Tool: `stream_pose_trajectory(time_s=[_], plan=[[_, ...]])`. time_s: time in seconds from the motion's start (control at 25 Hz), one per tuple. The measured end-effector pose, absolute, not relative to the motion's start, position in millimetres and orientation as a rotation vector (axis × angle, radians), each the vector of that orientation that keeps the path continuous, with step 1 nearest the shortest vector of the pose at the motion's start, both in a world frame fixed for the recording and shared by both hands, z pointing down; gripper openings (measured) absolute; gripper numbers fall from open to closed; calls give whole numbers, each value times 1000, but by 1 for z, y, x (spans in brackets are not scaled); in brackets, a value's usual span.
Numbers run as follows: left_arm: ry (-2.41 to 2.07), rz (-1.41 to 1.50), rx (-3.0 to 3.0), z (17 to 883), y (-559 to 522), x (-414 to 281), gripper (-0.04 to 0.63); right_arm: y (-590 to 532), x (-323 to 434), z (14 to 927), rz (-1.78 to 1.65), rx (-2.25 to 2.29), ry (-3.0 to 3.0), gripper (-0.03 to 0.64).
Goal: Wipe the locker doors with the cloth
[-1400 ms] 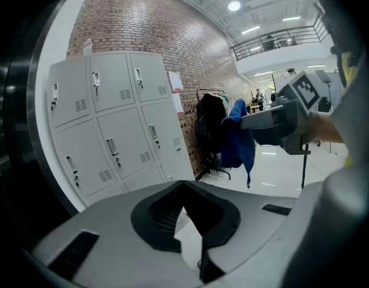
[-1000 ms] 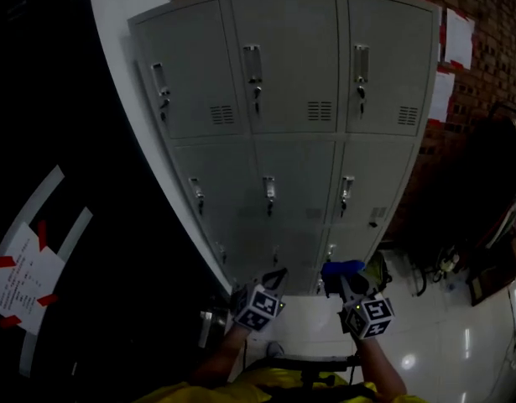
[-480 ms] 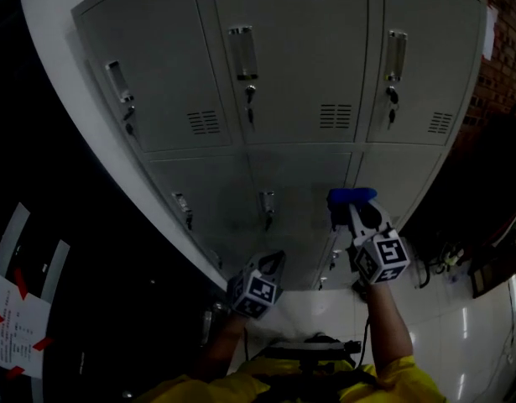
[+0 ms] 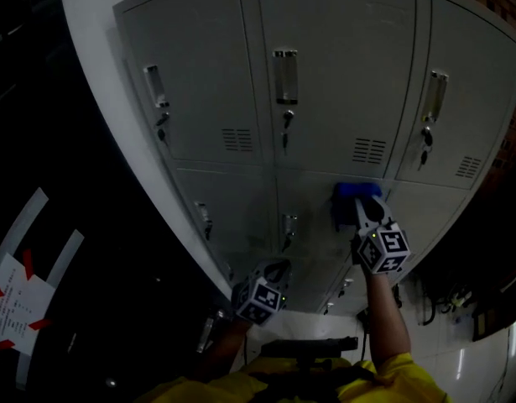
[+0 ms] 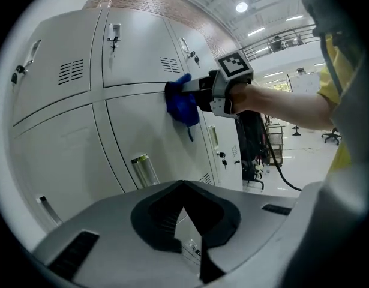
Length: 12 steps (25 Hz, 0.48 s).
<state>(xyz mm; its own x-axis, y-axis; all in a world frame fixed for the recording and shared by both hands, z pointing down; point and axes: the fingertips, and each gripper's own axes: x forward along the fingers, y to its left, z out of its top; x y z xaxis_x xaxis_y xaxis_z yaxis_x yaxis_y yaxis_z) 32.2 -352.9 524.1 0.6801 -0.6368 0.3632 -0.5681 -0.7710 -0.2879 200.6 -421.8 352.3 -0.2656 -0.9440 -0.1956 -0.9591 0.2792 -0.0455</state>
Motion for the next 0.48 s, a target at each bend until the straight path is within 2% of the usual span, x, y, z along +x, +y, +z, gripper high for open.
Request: stream_pose_trajectory(time_s=[0.28, 0.4, 0.48], plan=[[1126, -615, -2760, 520, -353, 13, 2, -476, 29, 355, 155, -1452, 2646, 67], [1117, -678, -2710, 524, -348, 2, 2, -480, 4, 353, 124, -1411, 2668, 67], [1118, -689, -2700, 524, -347, -1, 2, -471, 18, 351, 158, -1435, 2655, 67]])
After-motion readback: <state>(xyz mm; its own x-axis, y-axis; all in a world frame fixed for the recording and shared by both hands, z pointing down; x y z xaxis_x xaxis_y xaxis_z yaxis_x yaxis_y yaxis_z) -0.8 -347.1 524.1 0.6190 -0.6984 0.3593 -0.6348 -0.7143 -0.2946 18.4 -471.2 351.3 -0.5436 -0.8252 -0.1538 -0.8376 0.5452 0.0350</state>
